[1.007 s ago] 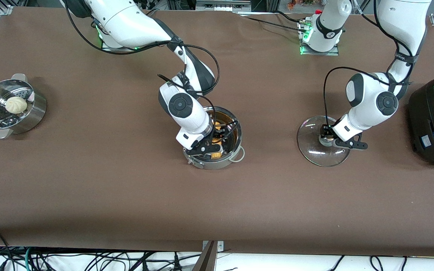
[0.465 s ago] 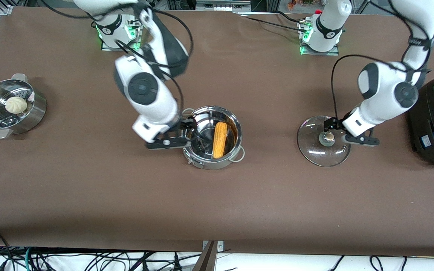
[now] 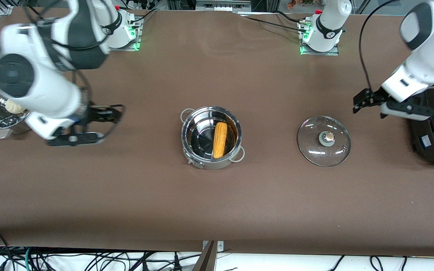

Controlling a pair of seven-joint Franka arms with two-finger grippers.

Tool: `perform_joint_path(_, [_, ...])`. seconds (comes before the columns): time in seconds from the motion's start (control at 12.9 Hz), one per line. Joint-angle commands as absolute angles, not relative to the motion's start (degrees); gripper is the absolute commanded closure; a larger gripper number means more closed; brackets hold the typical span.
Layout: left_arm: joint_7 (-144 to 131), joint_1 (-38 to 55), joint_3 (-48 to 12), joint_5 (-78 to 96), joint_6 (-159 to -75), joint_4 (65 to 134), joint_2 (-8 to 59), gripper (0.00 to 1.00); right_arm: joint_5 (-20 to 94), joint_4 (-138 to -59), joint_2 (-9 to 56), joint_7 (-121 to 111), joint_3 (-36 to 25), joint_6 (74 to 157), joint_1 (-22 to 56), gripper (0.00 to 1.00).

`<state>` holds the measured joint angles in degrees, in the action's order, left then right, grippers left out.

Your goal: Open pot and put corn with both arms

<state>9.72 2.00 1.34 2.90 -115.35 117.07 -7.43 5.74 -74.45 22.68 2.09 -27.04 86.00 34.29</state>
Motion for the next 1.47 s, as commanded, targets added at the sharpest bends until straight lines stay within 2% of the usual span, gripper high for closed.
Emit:
perform_joint_path(0.0, [9.8, 1.9, 1.3, 1.1, -104.3, 105.1, -5.4, 0.00, 5.4, -76.7, 19.9, -3.4, -31.0, 84.7, 33.0, 0.00])
perform_joint_path(0.08, [9.8, 1.9, 1.6, 1.1, -101.7, 102.4, -5.2, 0.00, 5.9, -79.4, 17.7, -4.1, -30.2, 85.3, 29.5, 0.00])
perform_joint_path(0.15, [9.8, 1.8, 2.5, 1.1, -99.4, 100.4, -4.9, 0.00, 5.9, -82.1, 14.9, -4.1, -26.8, 86.0, 26.3, 0.00])
perform_joint_path(0.23, [9.8, 1.8, 3.0, 1.2, -96.4, 98.7, -4.8, 0.00, 5.3, -86.1, 11.6, -4.0, -21.8, 87.8, 21.1, 0.00])
perform_joint_path(0.39, [8.9, 1.9, 2.2, 1.1, -91.2, 96.7, -4.1, 0.00, 2.8, -94.8, 5.4, -3.3, -7.9, 94.8, 9.2, 0.00])
perform_joint_path(0.54, [8.0, 2.5, 2.1, -1.0, -88.6, 93.2, -2.9, 0.00, 0.2, -99.3, 1.0, -0.1, 2.2, 96.9, 0.7, 0.00])
perform_joint_path(0.77, [7.9, 3.8, 1.8, -3.4, -88.6, 92.5, -2.5, 0.00, 0.1, -100.2, -5.1, 1.3, 3.9, 92.6, -1.9, 0.00])
perform_joint_path(0.93, [7.9, 3.7, 1.9, -3.3, -88.6, 92.4, -2.5, 0.00, 0.5, -99.2, -5.1, 1.3, 2.5, 89.7, -1.8, 0.00])
perform_joint_path(1.24, [7.9, 3.7, 1.9, -3.2, -88.5, 92.5, -2.5, 0.00, 1.1, -96.6, -2.4, 1.1, -1.9, 90.9, 0.6, 0.00])
perform_joint_path(1.39, [7.9, 3.6, 1.9, -3.2, -88.4, 92.5, -2.5, 0.00, 2.2, -96.7, -2.3, 1.1, -2.1, 92.0, 0.6, 0.00])
